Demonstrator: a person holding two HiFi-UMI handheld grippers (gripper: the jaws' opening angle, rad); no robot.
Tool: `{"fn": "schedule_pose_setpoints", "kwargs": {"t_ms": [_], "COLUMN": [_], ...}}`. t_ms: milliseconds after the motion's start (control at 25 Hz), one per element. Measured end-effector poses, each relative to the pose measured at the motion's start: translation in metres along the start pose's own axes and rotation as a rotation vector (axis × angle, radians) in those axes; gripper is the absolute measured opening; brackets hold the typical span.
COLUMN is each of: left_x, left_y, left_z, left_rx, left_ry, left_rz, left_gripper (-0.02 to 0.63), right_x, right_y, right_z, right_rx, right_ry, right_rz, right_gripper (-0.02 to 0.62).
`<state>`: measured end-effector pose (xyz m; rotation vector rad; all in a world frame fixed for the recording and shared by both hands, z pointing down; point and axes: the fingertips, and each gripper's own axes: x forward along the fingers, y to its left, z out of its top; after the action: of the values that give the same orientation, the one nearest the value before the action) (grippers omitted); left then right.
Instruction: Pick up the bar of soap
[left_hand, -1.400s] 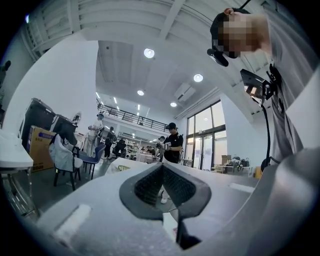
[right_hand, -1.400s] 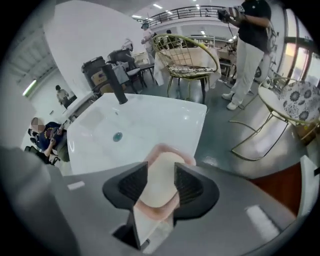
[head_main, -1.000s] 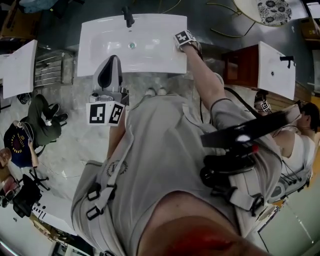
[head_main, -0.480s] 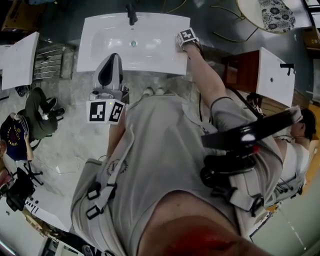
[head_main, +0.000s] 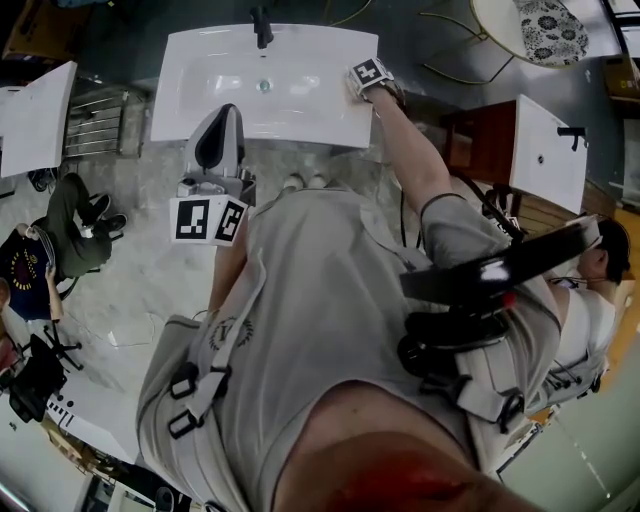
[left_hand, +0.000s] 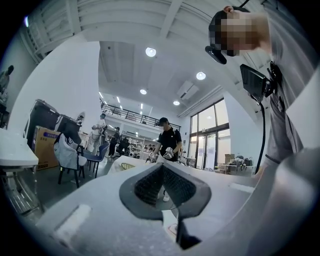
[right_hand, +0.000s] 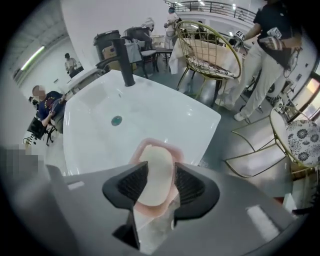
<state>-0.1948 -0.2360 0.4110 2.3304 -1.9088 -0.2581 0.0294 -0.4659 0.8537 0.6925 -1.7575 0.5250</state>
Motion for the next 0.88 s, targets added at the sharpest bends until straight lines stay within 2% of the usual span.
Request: {"fn": "schedule_pose_setpoints", "kwargs": {"t_ms": [80, 200, 320, 440, 480, 560, 720, 880], "left_x": [0.000, -0.004, -0.008, -0.008, -0.008, -0.010, -0.008, 0.000], "left_y": [0.000, 0.001, 0.004, 0.006, 0.005, 0.004, 0.012, 0.009], "left_z": [0.000, 0.000, 0.001, -0.002, -0.003, -0.004, -0.005, -0.007], "left_rx": [0.001, 0.000, -0.006, -0.012, -0.014, -0.017, -0.021, -0.022], "left_ry": [0.003, 0.005, 0.006, 0.015, 0.017, 0.017, 0.015, 0.014], "left_rz": [-0.001, 0.004, 0.009, 0.014, 0.015, 0.017, 0.022, 0.004], "left_gripper": [-0.005, -0.006, -0.006, -0.005, -0.006, -0.005, -0.006, -0.006], "right_x": [0.005, 0.001, -0.005, 0.008, 0.013, 0.014, 0.004, -0.002], "right_y": [-0.004, -0.002, 0.004, 0.016, 0.019, 0.017, 0.010, 0.001], "right_z": [0.006, 0.005, 0.006, -0.004, -0.010, -0.016, -0.019, -0.026], "right_rx": [0.016, 0.081, 0.133, 0.047, 0.021, 0.035, 0.064, 0.132], "right_ry": [-0.011, 0.012, 0.000, 0.049, 0.059, 0.033, -0.023, -0.107], "right_rz": [0.004, 0.041, 0.077, 0.079, 0.073, 0.055, 0.026, 0.046], "right_gripper": [0.209, 0.345, 0.356, 0.380, 0.318, 0.215, 0.132, 0.129]}}
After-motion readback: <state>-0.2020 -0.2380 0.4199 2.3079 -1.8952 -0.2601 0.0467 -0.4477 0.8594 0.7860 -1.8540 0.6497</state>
